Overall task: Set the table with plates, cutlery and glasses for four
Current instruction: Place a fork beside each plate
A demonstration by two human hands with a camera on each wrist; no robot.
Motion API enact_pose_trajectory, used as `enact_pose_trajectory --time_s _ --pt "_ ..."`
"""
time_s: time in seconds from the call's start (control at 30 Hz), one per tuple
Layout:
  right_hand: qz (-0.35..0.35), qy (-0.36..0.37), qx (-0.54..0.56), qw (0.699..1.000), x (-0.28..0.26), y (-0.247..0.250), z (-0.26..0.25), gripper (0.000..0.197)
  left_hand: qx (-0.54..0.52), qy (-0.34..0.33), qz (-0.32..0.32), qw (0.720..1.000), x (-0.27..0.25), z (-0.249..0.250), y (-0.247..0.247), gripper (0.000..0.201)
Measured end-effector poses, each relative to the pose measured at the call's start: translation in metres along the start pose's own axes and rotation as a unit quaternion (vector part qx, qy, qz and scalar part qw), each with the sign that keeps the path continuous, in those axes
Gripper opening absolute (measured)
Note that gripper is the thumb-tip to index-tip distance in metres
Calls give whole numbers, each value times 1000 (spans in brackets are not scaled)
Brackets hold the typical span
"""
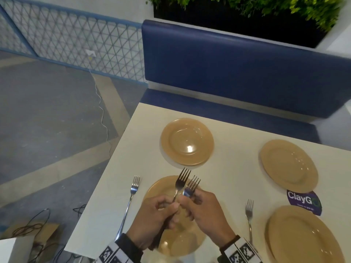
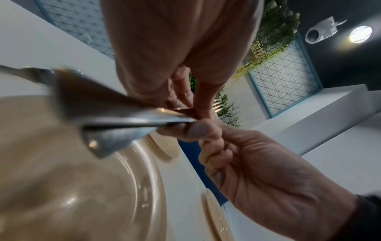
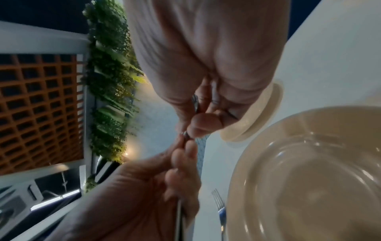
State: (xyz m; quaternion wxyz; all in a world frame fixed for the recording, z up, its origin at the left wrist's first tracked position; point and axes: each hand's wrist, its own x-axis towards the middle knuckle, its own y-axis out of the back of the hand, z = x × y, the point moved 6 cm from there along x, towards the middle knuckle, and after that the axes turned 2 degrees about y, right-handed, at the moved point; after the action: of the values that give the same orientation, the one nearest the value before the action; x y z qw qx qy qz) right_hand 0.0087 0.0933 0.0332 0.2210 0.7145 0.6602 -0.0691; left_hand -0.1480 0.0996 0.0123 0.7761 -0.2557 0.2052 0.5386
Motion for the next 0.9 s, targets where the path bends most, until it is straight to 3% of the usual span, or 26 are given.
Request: enact_pose_trajectory --time_s 0.17,0.3,0.4,0.47,0.5,0.57,0.6,0.67,0.73,0.8,0.9 --pt "66 -10 60 996 -1 25 4 28 7 3 -8 1000 4 9 -24 8" --pt "24 3 87 996 -9 39 -5 20 -26 -26 49 998 4 15 -53 9" --pt "81 22 81 993 0 89 -10 19 -35 -48 95 994 1 16 -76 11" --pt "35 65 -28 997 10 123 -19 18 -26 -65 170 983 4 18 -75 15" --pt "-30 96 -150 984 12 131 -20 18 -23 -72 202 976 5 19 -73 19" --pt "-162 132 -403 891 9 138 -11 13 -3 -73 226 971 8 24 -77 32" --pt "-206 143 -486 837 6 140 -5 14 39 -69 219 972 9 27 -83 39" --pt "-258 184 -551 772 -1 142 -1 19 148 -50 166 974 12 27 -108 44" --pt "-278 233 -567 739 -5 141 -9 21 175 2 78 982 14 13 -134 41" --pt "-278 265 -568 728 -3 140 -16 23 130 45 29 990 14 -2 -151 31" --pt "-249 301 -560 730 4 138 -27 23 48 45 72 995 15 -8 -160 19"
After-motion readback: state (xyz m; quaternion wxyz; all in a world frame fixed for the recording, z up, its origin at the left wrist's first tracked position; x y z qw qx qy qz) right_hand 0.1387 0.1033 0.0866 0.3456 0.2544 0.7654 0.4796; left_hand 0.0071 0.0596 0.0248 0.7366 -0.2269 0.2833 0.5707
